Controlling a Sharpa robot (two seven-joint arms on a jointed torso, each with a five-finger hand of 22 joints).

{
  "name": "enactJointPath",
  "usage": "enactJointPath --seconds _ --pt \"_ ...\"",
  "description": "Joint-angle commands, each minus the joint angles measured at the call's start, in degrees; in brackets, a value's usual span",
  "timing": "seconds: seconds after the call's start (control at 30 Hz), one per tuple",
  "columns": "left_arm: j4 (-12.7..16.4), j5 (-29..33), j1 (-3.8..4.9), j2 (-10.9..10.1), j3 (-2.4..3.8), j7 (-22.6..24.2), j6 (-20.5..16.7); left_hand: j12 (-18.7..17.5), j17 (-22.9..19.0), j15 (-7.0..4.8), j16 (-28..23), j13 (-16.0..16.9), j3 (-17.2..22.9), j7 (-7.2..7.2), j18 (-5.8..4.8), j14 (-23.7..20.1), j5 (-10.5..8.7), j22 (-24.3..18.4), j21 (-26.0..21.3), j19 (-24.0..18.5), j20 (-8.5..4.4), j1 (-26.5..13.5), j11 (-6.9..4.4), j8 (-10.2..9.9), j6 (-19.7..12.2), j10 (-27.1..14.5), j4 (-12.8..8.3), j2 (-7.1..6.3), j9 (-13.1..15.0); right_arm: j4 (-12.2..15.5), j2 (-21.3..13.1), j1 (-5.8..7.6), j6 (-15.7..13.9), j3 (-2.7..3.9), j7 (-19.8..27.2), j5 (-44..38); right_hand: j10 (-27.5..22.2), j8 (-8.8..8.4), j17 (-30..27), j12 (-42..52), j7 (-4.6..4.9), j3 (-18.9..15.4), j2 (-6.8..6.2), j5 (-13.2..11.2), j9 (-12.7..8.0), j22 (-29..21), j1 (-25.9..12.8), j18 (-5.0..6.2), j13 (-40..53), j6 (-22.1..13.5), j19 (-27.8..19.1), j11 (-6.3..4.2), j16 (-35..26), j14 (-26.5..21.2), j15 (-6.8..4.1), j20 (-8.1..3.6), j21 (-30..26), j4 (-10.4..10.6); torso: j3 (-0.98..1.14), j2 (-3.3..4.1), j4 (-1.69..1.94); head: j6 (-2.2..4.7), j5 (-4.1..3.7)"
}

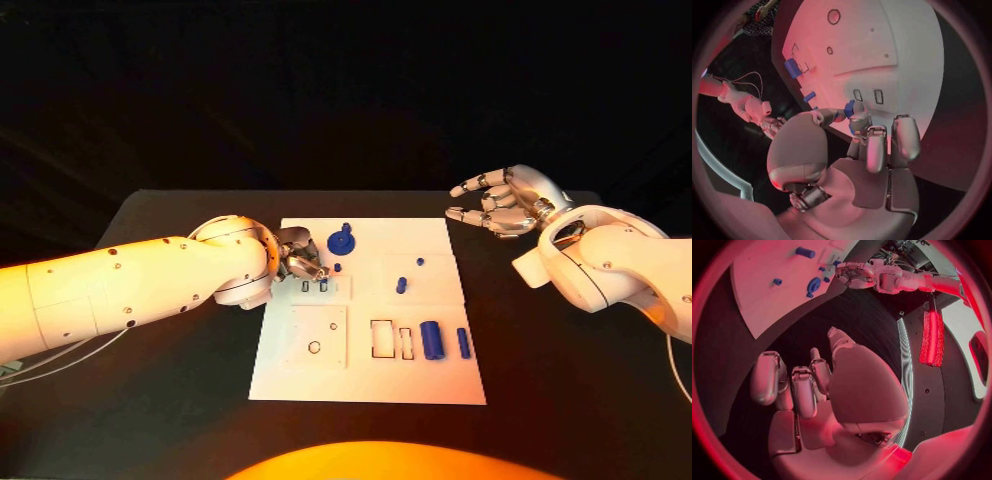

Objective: Assemble the parts on the task board

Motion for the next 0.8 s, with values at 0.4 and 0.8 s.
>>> enactJointPath --seconds 0.4,0.8 --pt "-1.6 1.3 -0.2 0.9 -0.05 -0.3 2.7 0.4 15.1 -0.52 0.3 0.1 15.0 -0.31 -1.14 6.1 0.28 0.2 0.3 0.6 -0.07 -0.6 0.02 0.3 0.8 0.2 -15.1 -0.04 -0.1 -0.1 0.0 -0.1 0.6 0.0 0.2 -0.2 0.0 -0.05 11.7 0.0 -0.02 0.4 0.57 0.3 0.0 2.7 0.0 0.51 1.2 0.5 -0.3 -0.23 -0.3 5.3 0.04 0.04 -0.3 0.0 -0.03 0.08 -0.09 -0.49 -0.19" --pt "-2.5 0.6 -0.21 1.5 -0.07 -0.7 5.7 0.3 15.1 -0.52 0.3 -0.1 15.1 -0.31 -1.14 6.1 0.25 0.2 0.3 0.6 -0.08 -0.7 0.02 0.3 0.8 0.2 -15.1 0.01 -0.1 -0.1 0.0 -0.14 0.7 0.0 0.3 -0.1 0.1 -0.06 11.6 0.0 -0.04 0.4 0.58 0.4 0.0 2.7 0.0 0.5 1.3 0.5 -0.3 -0.24 -0.3 5.3 0.02 0.02 -0.3 0.0 -0.03 0.06 -0.02 -0.76 -0.22"
